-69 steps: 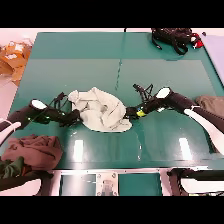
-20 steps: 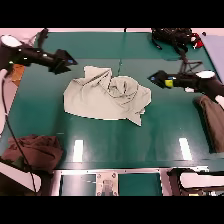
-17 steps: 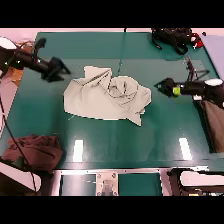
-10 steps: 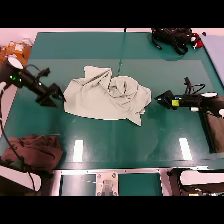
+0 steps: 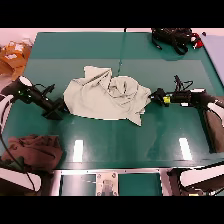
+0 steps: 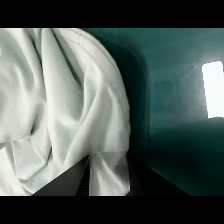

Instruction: Fold the shirts.

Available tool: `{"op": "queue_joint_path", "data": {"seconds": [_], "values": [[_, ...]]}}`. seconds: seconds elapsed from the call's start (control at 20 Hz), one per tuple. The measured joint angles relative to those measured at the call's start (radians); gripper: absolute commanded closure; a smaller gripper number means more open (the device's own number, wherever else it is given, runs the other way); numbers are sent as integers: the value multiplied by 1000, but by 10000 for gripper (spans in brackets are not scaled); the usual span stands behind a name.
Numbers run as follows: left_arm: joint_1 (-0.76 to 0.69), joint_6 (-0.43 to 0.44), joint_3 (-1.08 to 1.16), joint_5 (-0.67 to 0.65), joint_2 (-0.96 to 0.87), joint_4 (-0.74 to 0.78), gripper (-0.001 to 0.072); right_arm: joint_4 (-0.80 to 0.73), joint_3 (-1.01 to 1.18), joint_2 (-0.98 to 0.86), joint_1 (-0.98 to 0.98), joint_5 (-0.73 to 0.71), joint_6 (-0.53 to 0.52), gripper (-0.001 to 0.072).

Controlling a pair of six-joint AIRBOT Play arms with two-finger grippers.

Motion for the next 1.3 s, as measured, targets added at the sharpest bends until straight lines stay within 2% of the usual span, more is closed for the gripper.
{"op": "queue_joint_path", "data": {"seconds": [0.1, 0.15, 0.2, 0.25, 0.3, 0.35, 0.55, 0.7, 1.0, 1.3], "values": [[-6, 0, -10, 74, 1, -57, 60, 2, 6, -8, 8, -2, 0, 421], [-13, 0, -13, 104, 1, -74, 208, 2, 8, -11, 13, -4, 0, 453], [-27, 2, -15, 148, 0, -78, 465, 2, 9, -14, 19, -8, 0, 498], [-42, 7, -18, 186, -6, -79, 689, 1, 10, -16, 23, -10, 0, 561], [-58, 17, -21, 193, -7, -74, 687, -1, 11, -18, 26, -12, 1, 665], [-73, 24, -19, 203, -7, -76, 688, -9, 13, -19, 28, -14, 2, 691], [-93, 39, 26, 159, 14, -71, 688, -5, 51, 8, 8, 34, 5, 692], [-97, 41, 114, 111, 92, -70, 688, 18, 117, 110, -37, 98, 13, 691], [-99, 43, 458, 71, 356, -151, 688, 81, 306, 490, -143, 157, 31, 691], [-98, 50, 853, 79, 602, -190, 688, 98, 507, 870, -304, 41, 55, 692]]}}
